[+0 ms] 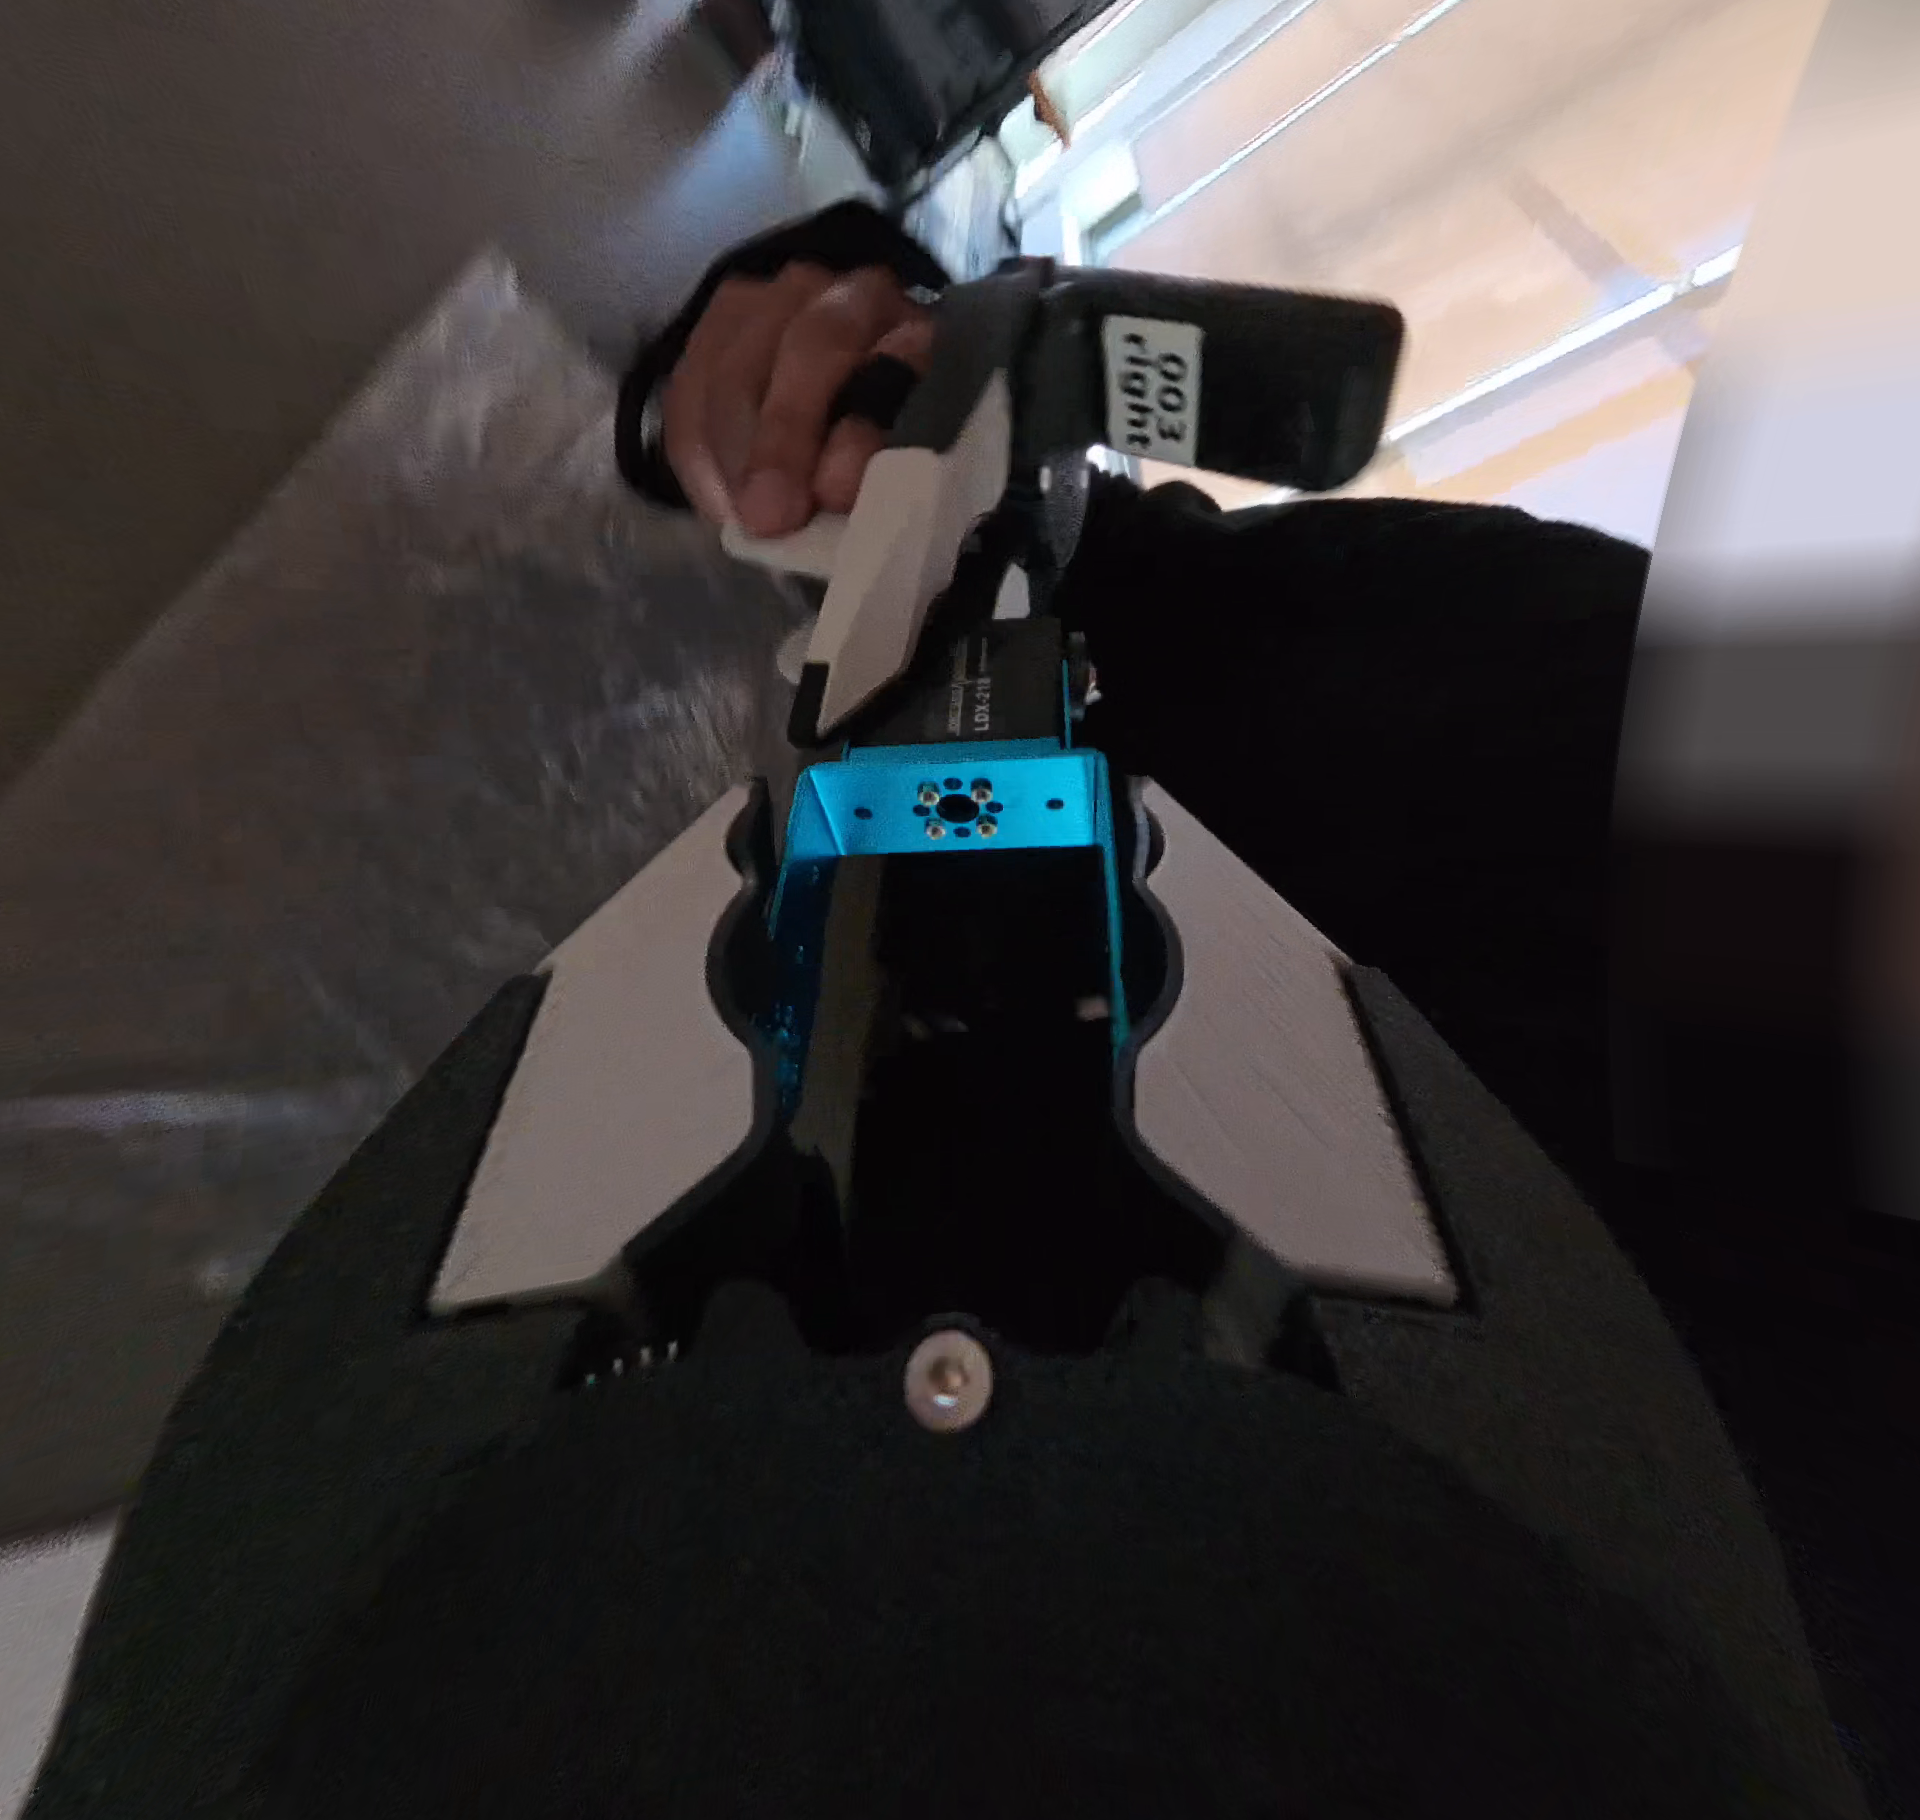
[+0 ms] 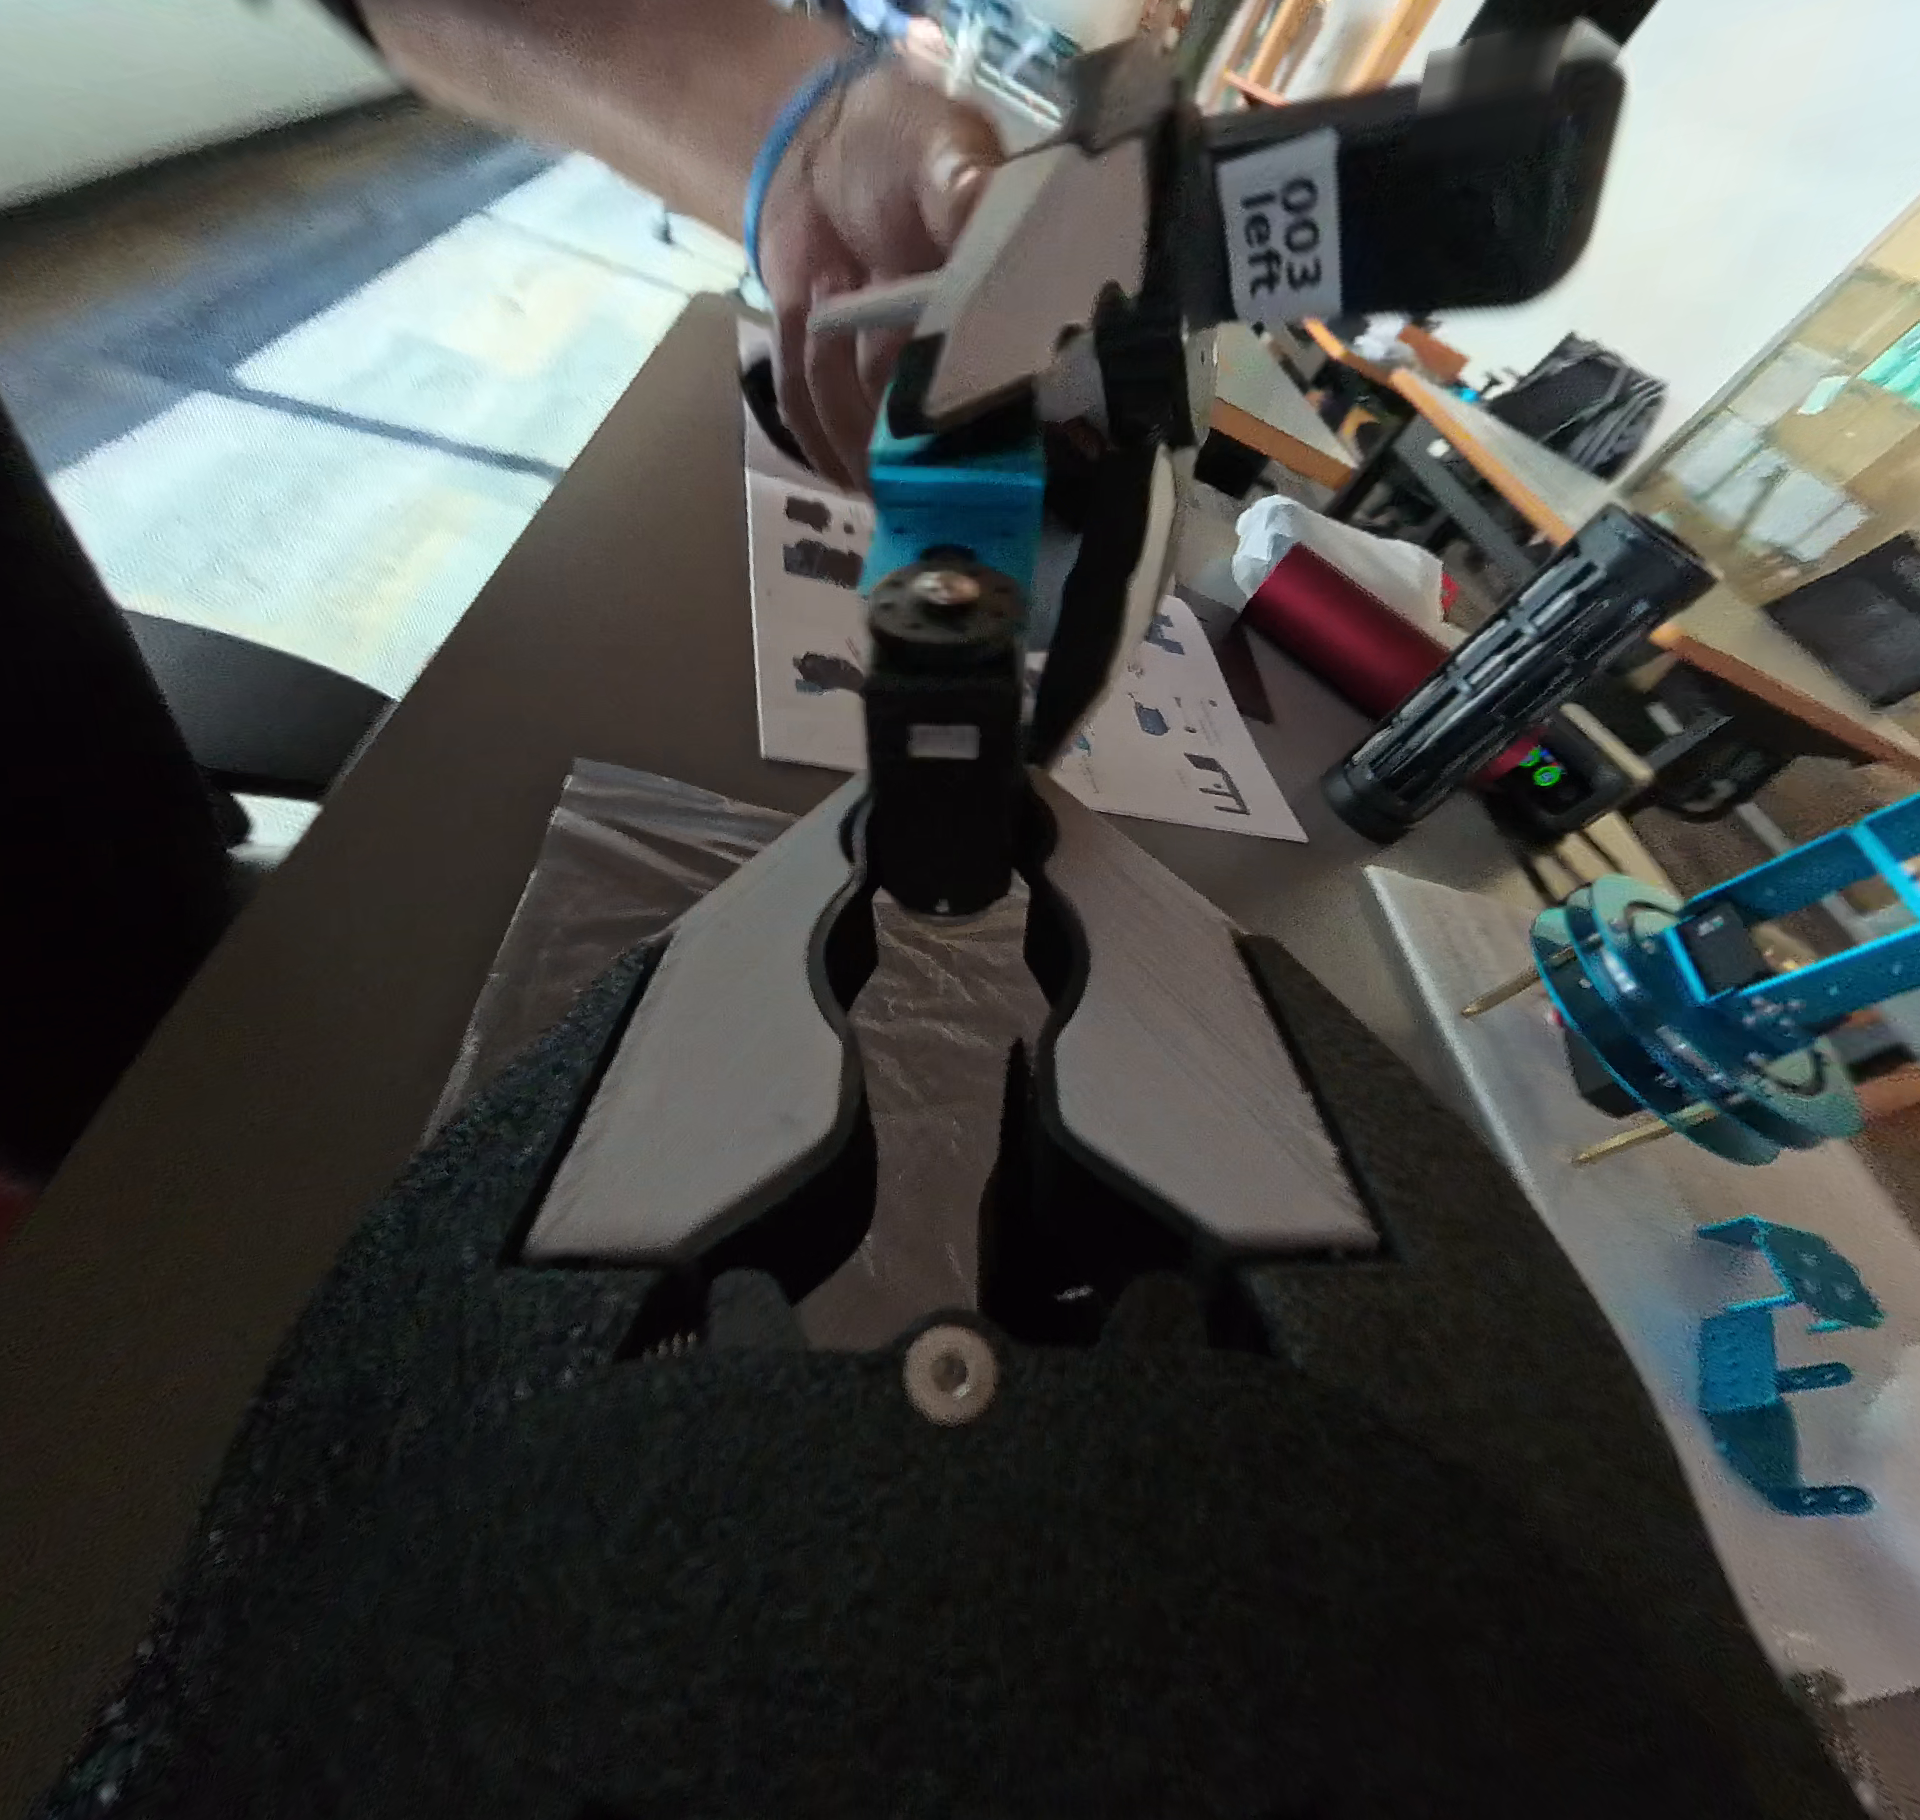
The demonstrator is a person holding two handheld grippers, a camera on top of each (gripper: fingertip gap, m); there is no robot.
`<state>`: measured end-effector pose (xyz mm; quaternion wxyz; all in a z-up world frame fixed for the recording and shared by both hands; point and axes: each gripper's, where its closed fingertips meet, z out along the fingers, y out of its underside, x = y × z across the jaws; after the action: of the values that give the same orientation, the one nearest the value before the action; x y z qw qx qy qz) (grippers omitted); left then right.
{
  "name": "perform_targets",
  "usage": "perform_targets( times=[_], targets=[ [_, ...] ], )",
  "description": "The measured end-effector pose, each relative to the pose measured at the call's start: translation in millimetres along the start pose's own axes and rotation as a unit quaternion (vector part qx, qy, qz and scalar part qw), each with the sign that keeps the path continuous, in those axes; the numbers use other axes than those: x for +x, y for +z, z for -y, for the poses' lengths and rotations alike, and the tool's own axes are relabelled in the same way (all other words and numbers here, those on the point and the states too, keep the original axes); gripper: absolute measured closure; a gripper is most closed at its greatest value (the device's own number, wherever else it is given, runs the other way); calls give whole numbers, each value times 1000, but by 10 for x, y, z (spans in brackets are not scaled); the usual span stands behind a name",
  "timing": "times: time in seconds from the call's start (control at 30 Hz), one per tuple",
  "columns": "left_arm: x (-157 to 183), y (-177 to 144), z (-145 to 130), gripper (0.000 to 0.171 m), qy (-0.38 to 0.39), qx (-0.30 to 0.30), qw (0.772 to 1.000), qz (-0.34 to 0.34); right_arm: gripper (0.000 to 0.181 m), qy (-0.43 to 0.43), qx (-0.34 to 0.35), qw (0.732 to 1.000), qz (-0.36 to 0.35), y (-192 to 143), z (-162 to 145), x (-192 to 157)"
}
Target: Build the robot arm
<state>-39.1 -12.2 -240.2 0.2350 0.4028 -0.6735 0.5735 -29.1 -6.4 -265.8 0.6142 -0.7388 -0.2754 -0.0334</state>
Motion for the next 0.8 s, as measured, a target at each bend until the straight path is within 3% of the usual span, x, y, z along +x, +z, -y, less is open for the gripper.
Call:
perform_targets(
  times=[0.03,0.1,0.23,0.37,0.43,0.73,0.8],
  targets=[
    [23,-3,106,104,65,22,998,6,158,20,4,1000,4,-80,10,81],
    [96,1,261,80,187,54,981,10,159,42,15,999,3,-257,-4,238],
    [-185,190,382,83,358,68,928,82,159,67,28,997,-8,-532,-123,426],
    [-388,578,309,94,406,45,908,88,159,53,43,998,-12,-643,-109,376],
    [-383,691,207,112,427,39,900,78,159,37,23,999,-2,-632,-186,299],
    [-385,625,150,118,497,79,851,148,159,13,-57,997,41,-438,-417,-9],
    [-406,659,117,135,514,72,838,169,159,16,-64,997,38,-411,-460,-14]
  ],
)
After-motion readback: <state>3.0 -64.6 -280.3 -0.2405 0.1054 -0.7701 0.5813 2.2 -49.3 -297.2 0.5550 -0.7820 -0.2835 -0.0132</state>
